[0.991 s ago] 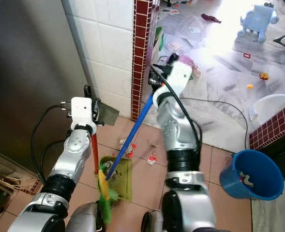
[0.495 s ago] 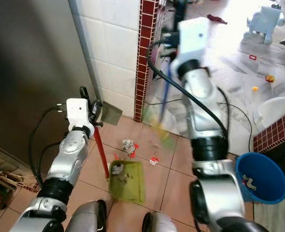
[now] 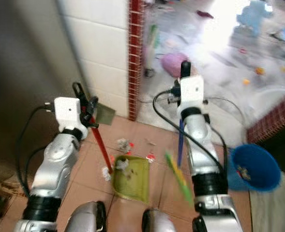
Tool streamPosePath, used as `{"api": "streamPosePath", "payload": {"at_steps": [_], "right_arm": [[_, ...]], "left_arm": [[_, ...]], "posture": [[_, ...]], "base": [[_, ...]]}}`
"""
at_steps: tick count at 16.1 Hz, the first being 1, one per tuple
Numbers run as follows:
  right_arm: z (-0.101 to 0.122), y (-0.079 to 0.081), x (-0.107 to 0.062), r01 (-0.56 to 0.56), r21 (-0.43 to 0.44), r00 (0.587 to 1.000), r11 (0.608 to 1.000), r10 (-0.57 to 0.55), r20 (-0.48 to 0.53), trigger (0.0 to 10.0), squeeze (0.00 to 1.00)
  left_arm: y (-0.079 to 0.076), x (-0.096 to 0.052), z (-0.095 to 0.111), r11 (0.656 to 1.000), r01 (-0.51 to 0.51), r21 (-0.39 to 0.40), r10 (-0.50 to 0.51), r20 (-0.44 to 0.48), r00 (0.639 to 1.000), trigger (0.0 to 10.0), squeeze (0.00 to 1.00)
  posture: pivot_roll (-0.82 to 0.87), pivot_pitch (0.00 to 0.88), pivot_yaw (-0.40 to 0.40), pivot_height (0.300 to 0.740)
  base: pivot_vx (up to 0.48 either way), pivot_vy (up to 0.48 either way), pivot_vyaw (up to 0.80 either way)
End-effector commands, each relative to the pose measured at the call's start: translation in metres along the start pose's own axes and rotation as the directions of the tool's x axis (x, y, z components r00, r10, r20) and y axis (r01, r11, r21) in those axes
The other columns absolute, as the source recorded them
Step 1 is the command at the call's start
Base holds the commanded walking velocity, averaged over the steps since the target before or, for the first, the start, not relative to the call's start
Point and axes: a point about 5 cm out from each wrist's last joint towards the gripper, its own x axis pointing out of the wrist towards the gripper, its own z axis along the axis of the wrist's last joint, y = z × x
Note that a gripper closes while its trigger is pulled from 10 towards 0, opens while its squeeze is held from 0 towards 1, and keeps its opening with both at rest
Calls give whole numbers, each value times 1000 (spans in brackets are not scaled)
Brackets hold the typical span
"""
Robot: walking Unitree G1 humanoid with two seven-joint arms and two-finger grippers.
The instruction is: Sweep floor
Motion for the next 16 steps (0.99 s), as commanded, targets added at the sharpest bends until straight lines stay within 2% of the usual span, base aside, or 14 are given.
{"api": "streamPosePath", "payload": {"at_steps": [1,3,8,16], "right_arm": [[11,-2,2,18,-21,998,1000,-17,56,10000,0],[4,-5,1,45,-26,999,999,-44,27,10000,0],[-4,-8,0,75,-12,997,997,-76,-14,10000,0],[-6,-5,2,73,-4,997,997,-73,-26,10000,0]], "left_arm": [[-5,-3,6,999,42,-6,-42,21,999,10000,0],[-4,-9,4,998,64,-3,-64,-5,998,10000,0],[-10,-9,8,995,90,-31,-90,0,996,10000,0],[-14,-10,8,994,96,-54,-97,-15,995,10000,0]], "posture": [[-40,60,-11,740],[-41,58,-12,740],[-43,66,-10,740],[-46,71,-16,740]], "base": [[0,0,-800],[0,0,-800],[0,0,-800],[0,-300,-800]]}}
